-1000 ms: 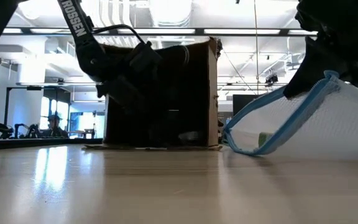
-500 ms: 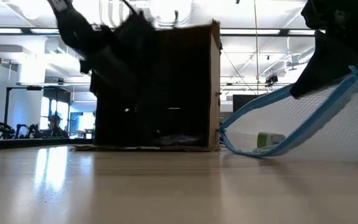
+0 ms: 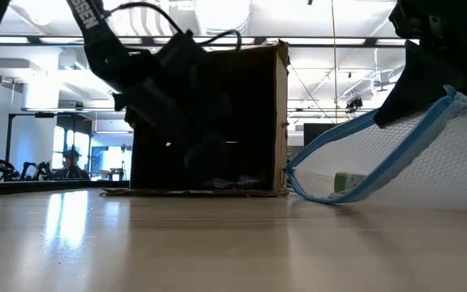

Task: Unpack boxes
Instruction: Put the violet chocolate bar into the white zip bag

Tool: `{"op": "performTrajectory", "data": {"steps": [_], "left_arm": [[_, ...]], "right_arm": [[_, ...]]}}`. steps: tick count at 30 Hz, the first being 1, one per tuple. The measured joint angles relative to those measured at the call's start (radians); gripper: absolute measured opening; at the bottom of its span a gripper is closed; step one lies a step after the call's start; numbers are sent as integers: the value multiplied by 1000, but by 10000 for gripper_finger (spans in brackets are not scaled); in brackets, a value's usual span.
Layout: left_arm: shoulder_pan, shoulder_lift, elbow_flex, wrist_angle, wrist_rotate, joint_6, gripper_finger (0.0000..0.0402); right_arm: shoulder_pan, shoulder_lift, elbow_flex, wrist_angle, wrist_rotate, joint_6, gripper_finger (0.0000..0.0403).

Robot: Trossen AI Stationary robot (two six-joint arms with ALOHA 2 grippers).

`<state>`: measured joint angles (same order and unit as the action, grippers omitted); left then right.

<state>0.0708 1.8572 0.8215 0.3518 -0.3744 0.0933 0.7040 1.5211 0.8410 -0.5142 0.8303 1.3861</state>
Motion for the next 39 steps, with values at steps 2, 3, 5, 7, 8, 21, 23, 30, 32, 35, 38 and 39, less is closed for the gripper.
{"op": "performTrajectory", "data": {"steps": [2, 3, 5, 7, 8, 21, 23, 30, 32, 35, 38, 39], "left_arm": [[6, 16, 0, -7, -2, -10, 217], [7, 22, 0, -4, -2, -21, 226], [6, 24, 1, -10, -2, -44, 241], [6, 26, 1, -26, 23, -73, 249], [1, 25, 3, -39, 33, -98, 251], [-148, -118, 0, -141, -33, -201, 223], [-135, -116, 0, -135, -60, -185, 223], [-57, -51, 0, -57, -85, -184, 241], [-42, -33, 0, -41, -86, -184, 246], [-25, 1, 0, -42, -87, -184, 251], [-15, 29, 1, -34, -84, -184, 253], [-13, 36, 2, -31, -75, -184, 253]], "right_arm": [[0, 0, 0, 3, 0, 0, 0], [0, 0, 0, 4, 0, 0, 0], [0, 0, 0, 7, 0, 0, 0], [0, 0, 0, 7, 0, 0, 0], [0, 0, 0, 7, 0, 0, 0], [2, 1, 0, 23, 0, 4, 0], [2, 1, 0, 23, 0, 3, 0], [0, 2, 0, 27, 8, 5, 0], [0, 2, 0, 27, 8, 9, 0], [0, 2, 0, 30, 8, 12, 0], [0, 2, 0, 31, 8, 13, 0], [0, 2, 0, 32, 8, 13, 0]]}}
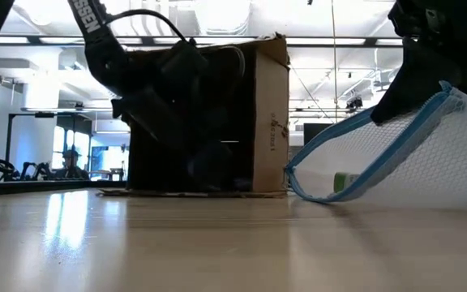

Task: Unpack boxes
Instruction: Put the violet chocolate bar into the white zip bag

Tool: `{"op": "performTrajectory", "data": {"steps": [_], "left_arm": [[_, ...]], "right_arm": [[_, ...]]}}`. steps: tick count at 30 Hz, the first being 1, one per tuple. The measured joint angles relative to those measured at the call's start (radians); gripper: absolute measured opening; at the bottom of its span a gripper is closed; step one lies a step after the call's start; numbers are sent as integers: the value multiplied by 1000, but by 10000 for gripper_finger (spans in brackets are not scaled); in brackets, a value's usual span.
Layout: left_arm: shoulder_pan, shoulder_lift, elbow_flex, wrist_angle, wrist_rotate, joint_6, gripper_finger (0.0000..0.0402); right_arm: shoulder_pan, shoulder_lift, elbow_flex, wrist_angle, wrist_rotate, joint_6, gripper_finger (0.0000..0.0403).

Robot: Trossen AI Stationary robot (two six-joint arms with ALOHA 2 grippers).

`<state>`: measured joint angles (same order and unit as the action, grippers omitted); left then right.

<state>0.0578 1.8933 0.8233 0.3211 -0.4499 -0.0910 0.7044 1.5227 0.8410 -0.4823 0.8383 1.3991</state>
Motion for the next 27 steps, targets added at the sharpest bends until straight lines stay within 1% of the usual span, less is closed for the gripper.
{"op": "performTrajectory", "data": {"steps": [6, 10, 13, 17, 21, 25, 27], "left_arm": [[-7, 18, 4, -2, 69, -64, 236], [-49, -20, 1, -53, 125, -88, 211], [-83, -64, -1, -125, 143, -101, 192], [-131, -122, -3, -203, 145, -105, 173], [-165, -157, -3, -208, 135, -93, 163], [-174, -157, -3, -208, 125, -57, 166], [-174, -152, -3, -197, 96, -41, 173]], "right_arm": [[0, 0, 0, 4, 0, 6, 0], [0, 0, 0, 8, -5, 4, 0], [0, 0, 0, 14, -11, -3, 0], [0, 0, 0, 17, -27, -22, 0], [0, 0, 0, 18, -30, -33, 0], [0, 0, 0, 22, -34, -36, 0], [0, 0, 0, 26, -34, -37, 0]]}}
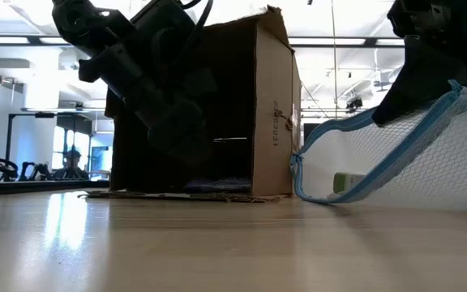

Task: Unpack boxes
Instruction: Put the violet chocolate bar into the white zip bag

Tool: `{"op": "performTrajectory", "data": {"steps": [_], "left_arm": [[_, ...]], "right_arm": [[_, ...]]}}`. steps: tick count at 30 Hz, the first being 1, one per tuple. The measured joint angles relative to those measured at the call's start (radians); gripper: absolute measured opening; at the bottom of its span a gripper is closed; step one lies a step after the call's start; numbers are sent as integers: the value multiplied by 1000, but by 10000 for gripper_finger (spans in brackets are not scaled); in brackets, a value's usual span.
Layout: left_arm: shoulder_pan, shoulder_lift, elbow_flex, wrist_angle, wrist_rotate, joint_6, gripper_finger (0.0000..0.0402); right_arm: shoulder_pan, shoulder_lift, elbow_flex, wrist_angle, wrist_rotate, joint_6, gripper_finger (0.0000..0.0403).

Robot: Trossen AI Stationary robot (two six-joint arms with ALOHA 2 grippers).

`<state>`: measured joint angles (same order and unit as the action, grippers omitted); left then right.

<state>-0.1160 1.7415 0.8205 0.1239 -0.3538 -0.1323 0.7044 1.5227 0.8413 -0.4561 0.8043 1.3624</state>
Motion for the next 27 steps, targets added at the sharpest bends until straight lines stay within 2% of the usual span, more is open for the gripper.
{"op": "performTrajectory", "data": {"steps": [5, 10, 15, 20, 27], "left_arm": [[3, 26, 0, 63, -102, 59, 199], [8, 73, 1, 152, -100, 97, 225], [23, 127, 1, 157, -92, 91, 236], [25, 164, 5, 196, -79, 83, 231], [24, 158, 4, 192, -69, 38, 194]], "right_arm": [[0, 0, 0, 6, 4, 0, 0], [0, 0, 0, 30, 8, -2, 0], [0, 1, 0, 41, 8, -15, 0], [0, 15, 0, 55, 8, -27, 0], [0, 34, 0, 57, 6, -21, 0]]}}
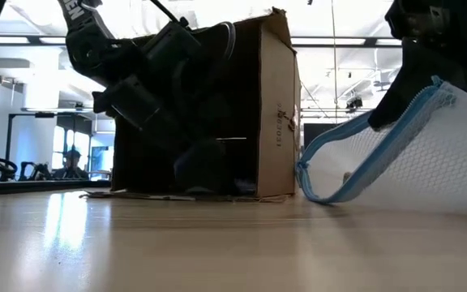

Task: Unpack boxes
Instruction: Put the violet chocolate bar into the white zip bag

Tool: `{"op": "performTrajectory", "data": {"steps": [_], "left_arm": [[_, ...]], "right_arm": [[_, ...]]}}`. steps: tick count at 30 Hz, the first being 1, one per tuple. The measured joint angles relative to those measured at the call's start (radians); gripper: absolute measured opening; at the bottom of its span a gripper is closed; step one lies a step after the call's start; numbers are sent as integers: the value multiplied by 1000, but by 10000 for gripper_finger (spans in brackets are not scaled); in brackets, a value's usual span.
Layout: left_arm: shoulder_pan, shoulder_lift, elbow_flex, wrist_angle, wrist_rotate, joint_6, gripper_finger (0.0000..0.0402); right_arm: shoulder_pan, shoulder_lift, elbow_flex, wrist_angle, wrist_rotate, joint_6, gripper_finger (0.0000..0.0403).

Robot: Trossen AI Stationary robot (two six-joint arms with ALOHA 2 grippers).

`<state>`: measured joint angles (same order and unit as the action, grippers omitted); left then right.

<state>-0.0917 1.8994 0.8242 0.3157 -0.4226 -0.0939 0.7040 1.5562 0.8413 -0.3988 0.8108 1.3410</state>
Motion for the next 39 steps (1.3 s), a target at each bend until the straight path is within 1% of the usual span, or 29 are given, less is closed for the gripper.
{"op": "performTrajectory", "data": {"steps": [6, 9, 14, 15, 20, 25, 28, 31, 34, 37, 39], "left_arm": [[-3, 0, 0, 0, 23, -1, 139], [-10, -1, 0, -1, 22, 0, 99], [-27, -14, 0, -11, 22, 0, 17], [-31, -20, 0, -17, 26, 0, 9], [-65, -69, -2, -74, 36, 1, 3], [-135, -150, -2, -173, 35, -35, 1], [-188, -200, -2, -237, 27, -83, 0], [-248, -244, -2, -254, 24, -149, 0], [-313, -264, -2, -197, 24, -179, 0], [-362, -259, -2, -81, 25, -165, 0], [-374, -238, 0, 7, 25, -154, 0]], "right_arm": [[0, 0, 0, 16, -2, -46, 0], [0, 0, 0, 16, -3, -55, 0], [0, -1, 0, 23, -3, -74, 0], [0, -2, 0, 27, -3, -84, 0], [0, -3, 12, 45, -8, -155, 0], [0, -4, 21, 45, -7, -192, 0], [0, -4, 21, 44, -7, -203, 0], [0, -4, 21, 45, -8, -218, 0], [0, -4, 21, 46, -12, -251, 0], [0, -4, 21, 55, -36, -304, 0], [0, -4, 21, 78, -54, -348, 0]]}}
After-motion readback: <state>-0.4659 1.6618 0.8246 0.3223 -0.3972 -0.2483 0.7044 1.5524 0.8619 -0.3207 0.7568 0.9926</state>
